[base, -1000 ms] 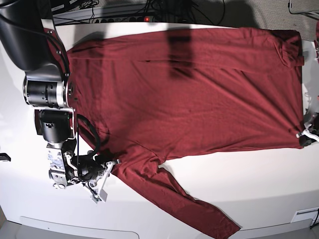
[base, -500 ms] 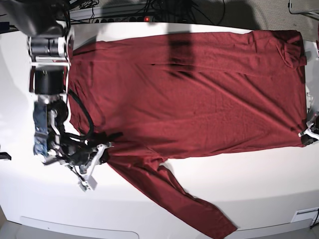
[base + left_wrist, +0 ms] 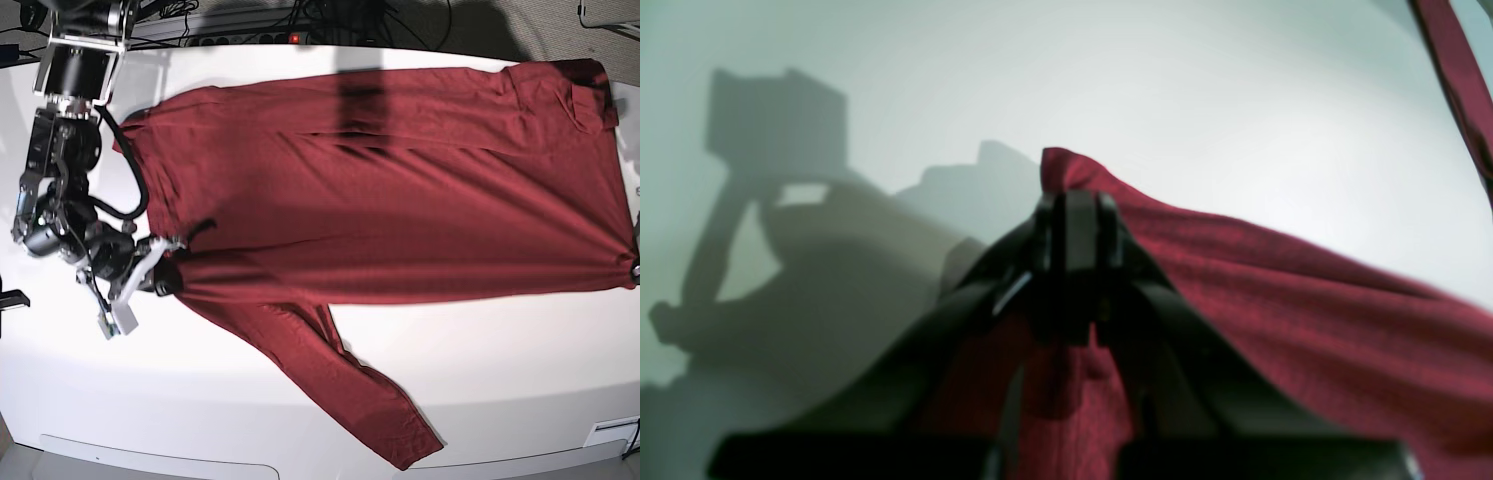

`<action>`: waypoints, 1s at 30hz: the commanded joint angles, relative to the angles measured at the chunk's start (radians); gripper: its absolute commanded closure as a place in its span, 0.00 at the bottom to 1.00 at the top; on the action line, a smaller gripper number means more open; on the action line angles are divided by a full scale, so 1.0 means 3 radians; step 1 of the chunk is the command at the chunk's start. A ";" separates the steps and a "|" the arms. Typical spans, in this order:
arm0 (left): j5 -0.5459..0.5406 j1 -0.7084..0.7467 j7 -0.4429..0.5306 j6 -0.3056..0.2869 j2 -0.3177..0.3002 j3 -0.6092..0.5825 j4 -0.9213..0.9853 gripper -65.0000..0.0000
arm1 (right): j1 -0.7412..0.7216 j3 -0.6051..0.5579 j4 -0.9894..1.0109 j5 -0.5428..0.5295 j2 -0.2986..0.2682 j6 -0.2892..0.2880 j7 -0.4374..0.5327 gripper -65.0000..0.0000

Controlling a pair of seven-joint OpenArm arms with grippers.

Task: Fold the T-shirt properly
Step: 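Lift and fold the side edge over the shirt body with the right gripper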

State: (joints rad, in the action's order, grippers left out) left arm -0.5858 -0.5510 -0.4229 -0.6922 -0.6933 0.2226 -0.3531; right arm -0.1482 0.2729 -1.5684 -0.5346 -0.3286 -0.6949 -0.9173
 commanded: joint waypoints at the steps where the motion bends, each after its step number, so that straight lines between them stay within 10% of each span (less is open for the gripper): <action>1: -0.0079 -0.0050 0.0086 -0.0020 -0.0123 0.0015 -0.0058 1.00 | -0.0043 0.0069 -0.0103 -0.0089 -0.0052 -0.0011 0.0043 1.00; 30: -0.0954 0.2122 -0.0154 -0.0020 -0.0296 0.0354 -0.1921 1.00 | 0.0908 0.0685 -0.0357 -0.0324 -0.0112 -0.0011 -0.0011 1.00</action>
State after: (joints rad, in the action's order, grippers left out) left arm -0.8543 0.0952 -0.4858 -0.6895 -0.7547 0.3191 -0.9131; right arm 0.1371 0.4717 -1.6585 -0.6125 -0.3462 -0.6960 -0.9409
